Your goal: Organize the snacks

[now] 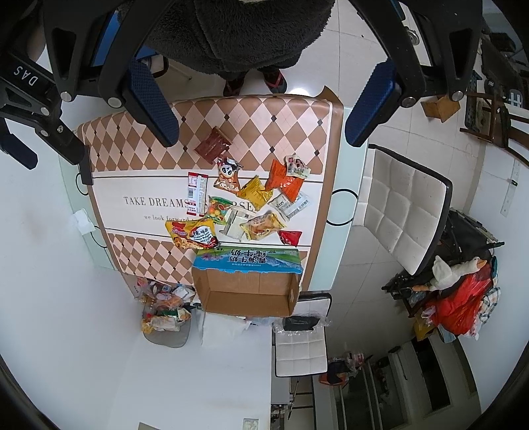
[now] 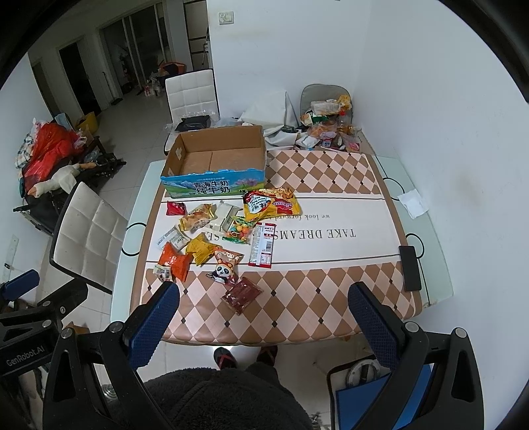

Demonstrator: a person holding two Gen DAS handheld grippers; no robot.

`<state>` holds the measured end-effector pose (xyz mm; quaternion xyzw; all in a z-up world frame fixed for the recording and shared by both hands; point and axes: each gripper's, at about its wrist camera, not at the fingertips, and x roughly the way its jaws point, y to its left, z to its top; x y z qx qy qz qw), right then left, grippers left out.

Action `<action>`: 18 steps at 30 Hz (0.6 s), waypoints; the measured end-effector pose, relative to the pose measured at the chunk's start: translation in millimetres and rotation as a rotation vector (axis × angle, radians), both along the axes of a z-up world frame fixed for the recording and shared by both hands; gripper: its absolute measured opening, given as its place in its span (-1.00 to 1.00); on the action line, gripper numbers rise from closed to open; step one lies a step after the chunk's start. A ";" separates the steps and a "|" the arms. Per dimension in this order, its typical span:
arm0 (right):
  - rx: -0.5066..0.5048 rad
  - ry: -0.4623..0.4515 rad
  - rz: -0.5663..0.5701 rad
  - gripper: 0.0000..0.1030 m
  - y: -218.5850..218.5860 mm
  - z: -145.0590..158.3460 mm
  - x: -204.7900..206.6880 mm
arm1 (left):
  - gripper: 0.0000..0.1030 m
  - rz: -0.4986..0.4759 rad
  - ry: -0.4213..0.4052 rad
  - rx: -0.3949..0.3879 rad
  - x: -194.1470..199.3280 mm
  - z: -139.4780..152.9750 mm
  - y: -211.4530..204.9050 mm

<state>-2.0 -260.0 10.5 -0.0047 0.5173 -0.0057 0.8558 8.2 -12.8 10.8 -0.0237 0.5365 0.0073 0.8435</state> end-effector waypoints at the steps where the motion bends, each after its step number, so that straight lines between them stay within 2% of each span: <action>1: 0.000 0.001 0.001 1.00 1.6 0.0 0.7 | 0.99 0.000 0.000 0.000 -0.1 0.0 0.3; 13: 0.010 0.006 -0.004 1.00 8.6 -0.7 3.4 | 0.99 0.001 0.002 -0.008 4.2 2.0 -1.4; 18: 0.067 0.051 -0.035 1.00 11.3 -19.5 18.5 | 0.99 0.055 0.005 -0.030 20.2 -12.6 9.2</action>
